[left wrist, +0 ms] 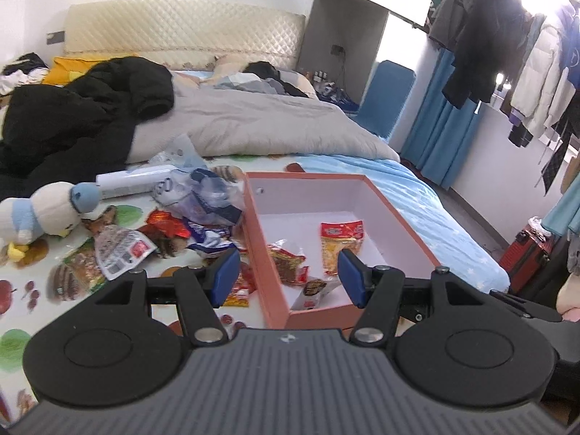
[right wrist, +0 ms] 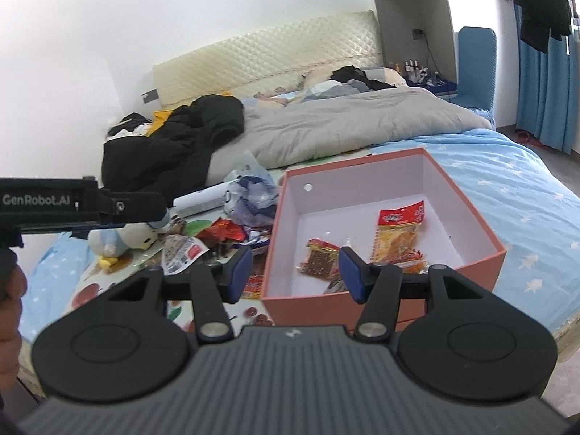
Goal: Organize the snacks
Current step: 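Move both open tools back toward the snack pile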
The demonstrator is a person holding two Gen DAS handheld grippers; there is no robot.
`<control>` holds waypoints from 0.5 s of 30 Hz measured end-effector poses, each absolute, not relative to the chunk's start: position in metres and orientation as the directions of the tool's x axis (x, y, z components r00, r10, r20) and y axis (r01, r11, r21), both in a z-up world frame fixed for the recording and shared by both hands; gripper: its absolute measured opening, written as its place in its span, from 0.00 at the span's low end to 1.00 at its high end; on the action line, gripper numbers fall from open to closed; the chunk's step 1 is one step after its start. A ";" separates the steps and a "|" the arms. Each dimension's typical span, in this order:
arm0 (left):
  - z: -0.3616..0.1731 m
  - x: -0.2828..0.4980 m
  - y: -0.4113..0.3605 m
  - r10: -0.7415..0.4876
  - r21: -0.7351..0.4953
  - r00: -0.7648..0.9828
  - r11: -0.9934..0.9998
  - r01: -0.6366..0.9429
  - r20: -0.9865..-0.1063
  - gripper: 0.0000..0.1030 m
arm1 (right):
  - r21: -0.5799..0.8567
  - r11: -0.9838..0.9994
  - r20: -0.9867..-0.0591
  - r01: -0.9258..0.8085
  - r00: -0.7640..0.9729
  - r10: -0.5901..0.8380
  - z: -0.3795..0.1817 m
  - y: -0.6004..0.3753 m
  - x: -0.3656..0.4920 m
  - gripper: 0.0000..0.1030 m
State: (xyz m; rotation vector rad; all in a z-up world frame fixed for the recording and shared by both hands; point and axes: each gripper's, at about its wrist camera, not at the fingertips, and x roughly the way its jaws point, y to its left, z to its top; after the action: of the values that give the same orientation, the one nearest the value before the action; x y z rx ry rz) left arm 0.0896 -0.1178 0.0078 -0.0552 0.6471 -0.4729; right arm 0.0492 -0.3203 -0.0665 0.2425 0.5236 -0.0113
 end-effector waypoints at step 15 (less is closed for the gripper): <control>-0.006 0.034 -0.044 -0.312 -0.178 0.740 0.950 0.258 -0.596 0.63 | 0.159 0.986 -0.496 -0.057 0.859 0.130 -0.070 -0.267 0.023 0.55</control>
State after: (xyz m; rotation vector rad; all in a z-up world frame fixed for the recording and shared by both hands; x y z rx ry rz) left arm 0.0340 -0.0436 -0.0062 -0.0855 0.6681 -0.3132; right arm 0.0227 -0.2666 -0.0699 0.1410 0.5295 0.0988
